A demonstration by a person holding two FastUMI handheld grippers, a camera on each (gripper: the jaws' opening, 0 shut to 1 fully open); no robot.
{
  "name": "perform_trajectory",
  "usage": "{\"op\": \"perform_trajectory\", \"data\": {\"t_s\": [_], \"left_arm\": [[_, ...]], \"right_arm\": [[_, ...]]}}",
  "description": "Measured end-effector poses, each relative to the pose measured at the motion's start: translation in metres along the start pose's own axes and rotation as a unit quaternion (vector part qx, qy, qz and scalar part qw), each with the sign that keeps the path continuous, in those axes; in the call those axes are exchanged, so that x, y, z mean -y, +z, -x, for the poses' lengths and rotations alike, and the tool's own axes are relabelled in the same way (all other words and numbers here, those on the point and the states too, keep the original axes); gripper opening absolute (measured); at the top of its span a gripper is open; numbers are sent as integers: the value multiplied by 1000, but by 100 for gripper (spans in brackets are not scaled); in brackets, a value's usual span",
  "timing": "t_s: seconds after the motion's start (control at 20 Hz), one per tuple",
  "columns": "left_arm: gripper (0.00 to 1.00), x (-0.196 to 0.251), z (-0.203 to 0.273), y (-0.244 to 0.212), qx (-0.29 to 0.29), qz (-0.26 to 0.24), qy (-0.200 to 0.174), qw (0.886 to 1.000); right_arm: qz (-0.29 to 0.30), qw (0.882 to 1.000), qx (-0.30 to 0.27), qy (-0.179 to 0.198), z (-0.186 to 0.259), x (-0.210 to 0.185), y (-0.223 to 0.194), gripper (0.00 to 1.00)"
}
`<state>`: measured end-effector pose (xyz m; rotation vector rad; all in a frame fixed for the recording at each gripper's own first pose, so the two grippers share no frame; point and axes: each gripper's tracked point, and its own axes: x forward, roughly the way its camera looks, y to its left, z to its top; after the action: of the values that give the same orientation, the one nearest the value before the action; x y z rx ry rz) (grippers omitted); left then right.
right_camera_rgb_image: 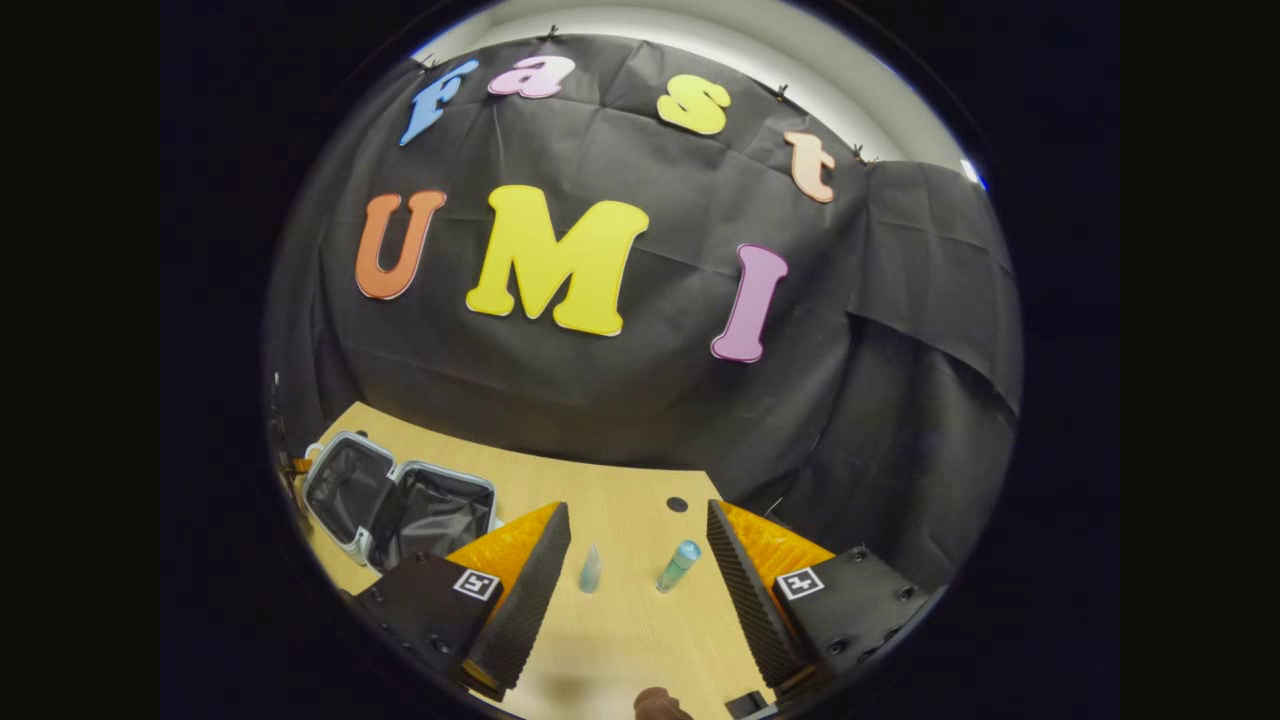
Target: First open the suitcase, pack the skin care products into it, and then close the suitcase.
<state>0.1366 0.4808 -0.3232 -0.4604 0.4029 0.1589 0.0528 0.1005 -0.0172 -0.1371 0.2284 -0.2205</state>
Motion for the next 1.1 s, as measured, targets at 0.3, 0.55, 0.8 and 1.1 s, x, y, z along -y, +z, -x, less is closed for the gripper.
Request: {"op": "perform_trajectory", "data": {"t_s": [0.3,0.55,0.8,1.1], "left_arm": [[82,16,31,17,19,83,-18,996],[92,87,84,39,63,73,-53,994],[96,206,132,63,151,-18,-47,987],[96,362,157,28,155,-105,-54,981]], "right_arm": [[3,1000,15,-1,2,18,-6,81],[10,1000,17,21,-4,41,-26,81],[-17,998,14,52,-16,79,-48,81],[-42,994,5,100,-52,115,-77,82]]}}
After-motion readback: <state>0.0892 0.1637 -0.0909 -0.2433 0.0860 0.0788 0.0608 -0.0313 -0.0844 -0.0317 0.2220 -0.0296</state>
